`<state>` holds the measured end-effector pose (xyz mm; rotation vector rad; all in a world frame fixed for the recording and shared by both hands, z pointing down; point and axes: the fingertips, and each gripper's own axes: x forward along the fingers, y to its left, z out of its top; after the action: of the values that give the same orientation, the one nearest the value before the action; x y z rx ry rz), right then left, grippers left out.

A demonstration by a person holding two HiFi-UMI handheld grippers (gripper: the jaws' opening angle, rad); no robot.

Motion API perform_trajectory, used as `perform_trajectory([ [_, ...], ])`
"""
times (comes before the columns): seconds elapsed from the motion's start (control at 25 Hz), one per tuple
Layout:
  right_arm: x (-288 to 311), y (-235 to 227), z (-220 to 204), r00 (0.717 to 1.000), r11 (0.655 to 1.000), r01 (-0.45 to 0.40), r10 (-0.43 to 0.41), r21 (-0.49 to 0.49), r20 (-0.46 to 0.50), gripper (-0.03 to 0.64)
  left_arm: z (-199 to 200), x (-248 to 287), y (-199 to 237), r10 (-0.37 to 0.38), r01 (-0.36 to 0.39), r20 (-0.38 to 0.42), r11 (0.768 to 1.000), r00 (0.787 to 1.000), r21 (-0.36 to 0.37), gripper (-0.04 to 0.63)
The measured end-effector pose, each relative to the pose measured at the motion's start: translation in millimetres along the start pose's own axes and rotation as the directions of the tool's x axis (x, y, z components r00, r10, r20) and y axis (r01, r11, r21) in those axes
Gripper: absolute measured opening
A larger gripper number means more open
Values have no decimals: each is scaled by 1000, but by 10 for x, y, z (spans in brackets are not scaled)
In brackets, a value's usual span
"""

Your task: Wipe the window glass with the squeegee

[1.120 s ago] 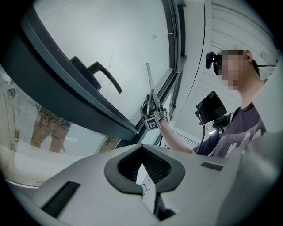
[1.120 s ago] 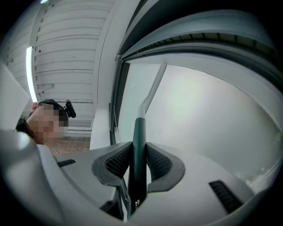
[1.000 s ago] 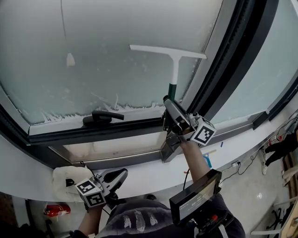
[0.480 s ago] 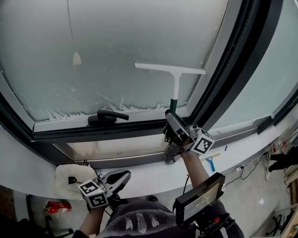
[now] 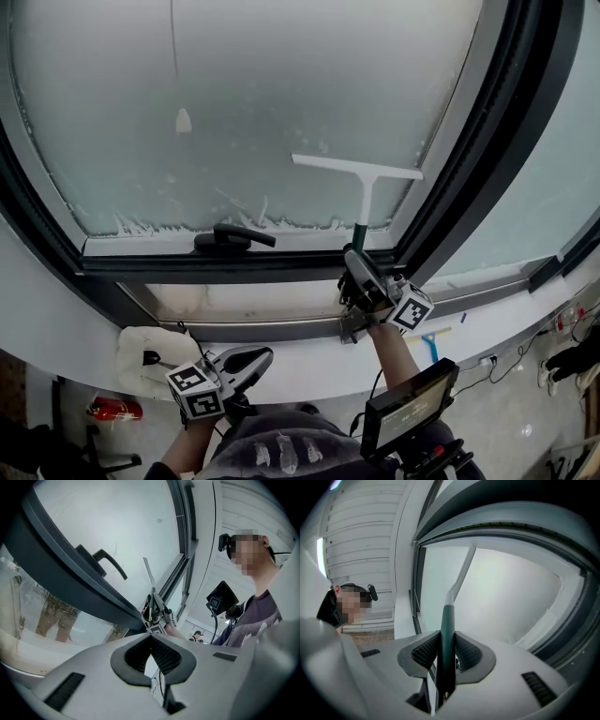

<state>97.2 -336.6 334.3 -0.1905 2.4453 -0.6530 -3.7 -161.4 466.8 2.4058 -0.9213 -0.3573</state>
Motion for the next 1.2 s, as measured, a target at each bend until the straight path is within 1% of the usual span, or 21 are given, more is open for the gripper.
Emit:
perform_trajectory([
  [0.2,-31,-19,5,1000,999,29,-29,-29,5,98,13,-18,-24,18,-18,14,1000,1000,10,5],
  [0.32,-44,7,30,1000,999,21,-20,-30,20,98,-11,-32,-11,39,-39,23,999,999,9,5],
  [0.4,-9,105,56,1000,999,-6,6,-42,9,97,-27,-26,-41,55,-55,34,998,998,11,5],
  [0.6,157,415,128,994,993,-113,113,-33,-6,97,-83,7,-111,115,-116,52,993,992,13,5],
  [0.72,228,498,170,991,990,-134,133,-51,-22,97,-128,6,-141,153,-154,59,988,986,10,5],
  [0.84,365,577,191,986,983,-163,160,-86,-35,97,-105,-37,-181,165,-166,82,986,983,13,5],
  [0.96,621,664,167,983,977,-183,182,-107,-23,97,14,-176,-174,161,-164,100,986,982,27,5],
  [1.2,1340,1003,54,981,958,-192,194,-214,-11,97,257,-651,-17,71,-79,119,995,990,61,5],
])
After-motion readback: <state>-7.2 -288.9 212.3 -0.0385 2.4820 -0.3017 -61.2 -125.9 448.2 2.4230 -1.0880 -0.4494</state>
